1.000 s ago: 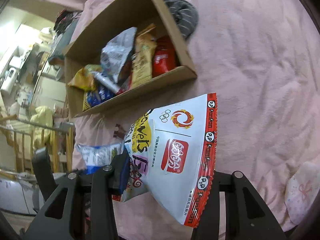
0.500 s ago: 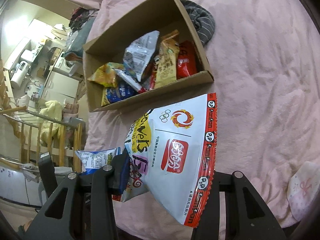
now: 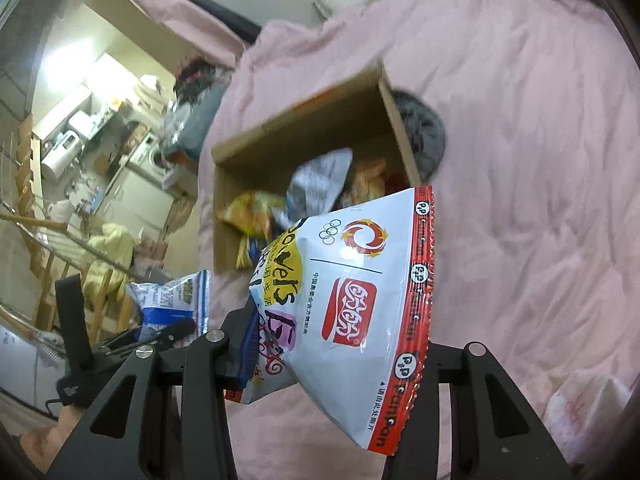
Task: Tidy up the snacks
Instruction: 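Carry the Dowels bag and blue-white bag into the box and open both tools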
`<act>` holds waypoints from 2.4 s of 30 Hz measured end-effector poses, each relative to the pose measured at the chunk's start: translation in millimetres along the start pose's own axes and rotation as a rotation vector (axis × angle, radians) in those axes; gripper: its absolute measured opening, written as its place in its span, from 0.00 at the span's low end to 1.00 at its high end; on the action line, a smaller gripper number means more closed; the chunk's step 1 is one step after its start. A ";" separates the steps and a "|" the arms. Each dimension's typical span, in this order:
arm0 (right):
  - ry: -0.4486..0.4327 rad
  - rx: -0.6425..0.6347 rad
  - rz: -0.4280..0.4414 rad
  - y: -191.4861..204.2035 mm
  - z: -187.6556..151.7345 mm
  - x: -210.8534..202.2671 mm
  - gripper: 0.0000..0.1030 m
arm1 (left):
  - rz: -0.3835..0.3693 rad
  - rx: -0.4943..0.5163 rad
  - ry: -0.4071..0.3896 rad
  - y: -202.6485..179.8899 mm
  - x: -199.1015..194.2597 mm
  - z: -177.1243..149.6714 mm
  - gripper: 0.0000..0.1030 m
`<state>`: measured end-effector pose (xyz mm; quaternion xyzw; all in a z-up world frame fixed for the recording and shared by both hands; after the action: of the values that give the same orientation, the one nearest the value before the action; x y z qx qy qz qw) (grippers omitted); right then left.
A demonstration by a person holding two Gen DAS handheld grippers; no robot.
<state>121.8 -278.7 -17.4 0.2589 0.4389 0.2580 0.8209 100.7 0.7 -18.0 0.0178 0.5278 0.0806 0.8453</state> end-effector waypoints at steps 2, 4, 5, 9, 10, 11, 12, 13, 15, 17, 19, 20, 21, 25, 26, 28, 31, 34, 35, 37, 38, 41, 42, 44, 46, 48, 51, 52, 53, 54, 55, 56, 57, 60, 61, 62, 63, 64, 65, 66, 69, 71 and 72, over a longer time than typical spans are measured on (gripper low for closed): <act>-0.044 -0.009 0.005 1.7 7.5 -6.5 0.43 | 0.000 0.001 -0.033 -1.6 -5.2 13.9 0.48; -0.077 -0.013 0.010 3.6 14.0 -9.6 0.43 | -0.002 0.002 -0.068 -3.3 -10.4 25.4 0.48; -0.089 -0.014 0.013 3.8 17.4 -10.5 0.43 | -0.004 0.001 -0.080 -4.0 -12.2 29.9 0.48; -0.168 -0.016 -0.016 0.9 33.6 -16.2 0.43 | -0.017 -0.008 -0.119 -5.5 -15.1 39.3 0.48; -0.188 -0.010 -0.017 0.0 38.2 -17.3 0.43 | -0.019 -0.007 -0.125 -5.4 -14.5 39.9 0.48; -0.214 0.008 -0.004 -4.2 45.5 -20.8 0.43 | -0.020 -0.006 -0.130 -5.3 -13.7 40.8 0.48; -0.238 0.024 0.002 -7.9 51.4 -24.0 0.43 | -0.020 -0.008 -0.138 -4.3 -12.8 42.5 0.48; -0.261 0.034 0.000 -11.5 57.2 -26.1 0.43 | -0.020 -0.012 -0.143 -3.3 -11.4 44.5 0.48; -0.285 0.044 -0.006 -17.0 67.7 -24.7 0.43 | -0.023 -0.028 -0.148 0.4 -6.5 49.9 0.48; -0.281 0.041 -0.016 -18.2 73.6 -18.2 0.43 | -0.028 -0.041 -0.144 3.0 -1.1 54.9 0.48; -0.266 0.032 -0.028 -18.1 78.5 -8.2 0.43 | -0.030 -0.053 -0.144 5.0 3.6 59.9 0.48; -0.252 0.028 -0.033 -17.3 80.9 -0.1 0.43 | -0.030 -0.057 -0.144 5.6 6.4 62.9 0.48; -0.236 0.022 -0.037 -16.3 83.0 8.6 0.43 | -0.033 -0.059 -0.146 5.8 10.0 66.9 0.48; -0.185 0.004 -0.059 -15.2 89.0 34.4 0.43 | -0.037 -0.055 -0.155 0.4 20.3 79.4 0.48; -0.166 -0.004 -0.061 -13.6 91.1 44.3 0.43 | -0.040 -0.055 -0.158 -1.5 22.1 81.6 0.48; -0.144 -0.017 -0.063 -13.1 93.7 56.1 0.43 | -0.043 -0.049 -0.168 -7.1 27.4 90.2 0.48; -0.102 -0.045 -0.085 -12.8 98.3 80.1 0.43 | -0.063 -0.051 -0.180 -15.5 33.5 106.1 0.48; -0.061 -0.044 -0.096 -17.6 100.0 101.4 0.43 | -0.063 -0.022 -0.208 -27.2 39.3 123.8 0.48; -0.049 -0.042 -0.102 -19.5 101.1 107.8 0.43 | -0.061 -0.015 -0.212 -30.4 41.3 128.4 0.48; -0.034 -0.033 -0.101 -22.5 103.1 116.0 0.43 | -0.072 -0.008 -0.216 -35.9 45.1 137.7 0.48; -0.030 -0.021 -0.094 -24.6 105.0 119.7 0.43 | -0.072 0.000 -0.217 -38.1 47.3 141.4 0.48; -0.018 0.005 -0.074 -28.6 107.3 128.1 0.43 | -0.080 0.014 -0.212 -43.3 57.0 152.6 0.48; -0.011 0.010 -0.069 -28.9 108.4 132.0 0.43 | -0.094 0.013 -0.207 -44.5 60.7 155.1 0.48; 0.004 0.012 -0.064 -29.5 108.0 137.8 0.43 | -0.105 -0.002 -0.212 -44.2 67.1 157.7 0.49; 0.019 0.018 -0.064 -29.9 106.2 143.0 0.44 | -0.107 -0.018 -0.212 -42.0 73.2 157.5 0.49; 0.035 0.022 -0.065 -32.4 103.6 148.2 0.45 | -0.118 -0.029 -0.199 -40.0 80.2 158.6 0.49; 0.051 0.023 -0.070 -32.8 101.2 152.5 0.46 | -0.131 -0.017 -0.208 -39.9 81.3 161.3 0.50; 0.050 0.024 -0.066 -32.5 101.3 152.8 0.46 | -0.133 -0.013 -0.214 -40.1 79.9 161.2 0.50; 0.049 0.025 -0.064 -32.4 101.1 152.3 0.46 | -0.136 -0.009 -0.218 -40.8 78.6 161.0 0.50; 0.048 0.025 -0.063 -32.8 100.9 152.5 0.46 | -0.138 -0.006 -0.220 -41.3 77.7 160.7 0.51; 0.047 0.028 -0.063 -33.2 100.8 152.8 0.46 | -0.139 -0.001 -0.221 -42.6 77.0 160.5 0.52; 0.047 0.034 -0.061 -34.4 99.7 152.8 0.46 | -0.140 0.001 -0.221 -43.3 76.7 160.4 0.52; 0.047 0.038 -0.060 -35.5 98.6 152.4 0.46 | -0.143 0.002 -0.221 -43.9 76.2 160.0 0.52; 0.046 0.034 -0.060 -36.2 99.1 150.9 0.46 | -0.147 0.003 -0.215 -43.7 76.4 159.7 0.52; 0.044 0.032 -0.063 -36.4 99.8 150.3 0.46 | -0.148 0.002 -0.214 -43.5 76.6 159.9 0.52; 0.044 0.033 -0.062 -36.6 100.1 150.0 0.46 | -0.147 0.000 -0.212 -43.3 76.6 159.7 0.53; 0.043 0.035 -0.062 -37.0 100.4 149.4 0.47 | -0.151 -0.002 -0.208 -42.9 76.7 159.4 0.53; 0.042 0.036 -0.063 -37.1 100.4 148.9 0.47 | -0.158 -0.004 -0.206 -42.9 76.9 159.4 0.54; 0.041 0.036 -0.065 -36.7 100.6 149.0 0.48 | -0.162 -0.006 -0.203 -42.9 77.4 159.3 0.54; 0.041 0.035 -0.067 -36.5 100.7 148.6 0.49 | -0.161 -0.006 -0.199 -43.0 77.7 159.0 0.56; 0.037 0.030 -0.078 -36.3 101.6 146.4 0.50 | -0.160 -0.007 -0.192 -43.5 77.5 156.9 0.61; 0.036 0.021 -0.079 -34.8 103.0 145.3 0.50 | -0.163 -0.007 -0.195 -43.9 75.3 155.6 0.70; 0.035 0.016 -0.083 -33.7 103.8 145.1 0.50 | -0.163 -0.011 -0.206 -43.2 72.7 155.1 0.77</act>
<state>287.0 -229.6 -74.6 0.2426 0.4655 0.2248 0.8209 275.8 -22.1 -19.0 -0.0217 0.4376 0.0125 0.8988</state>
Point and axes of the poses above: each gripper's, at about its wrist camera, not at the fingertips, and x roughly the way its jaws point, y to its left, z to its top, the point moved 3 cm from there along x, roughly the way its jaws point, and after that the axes turned 7 degrees about z, right-handed, at the moved point
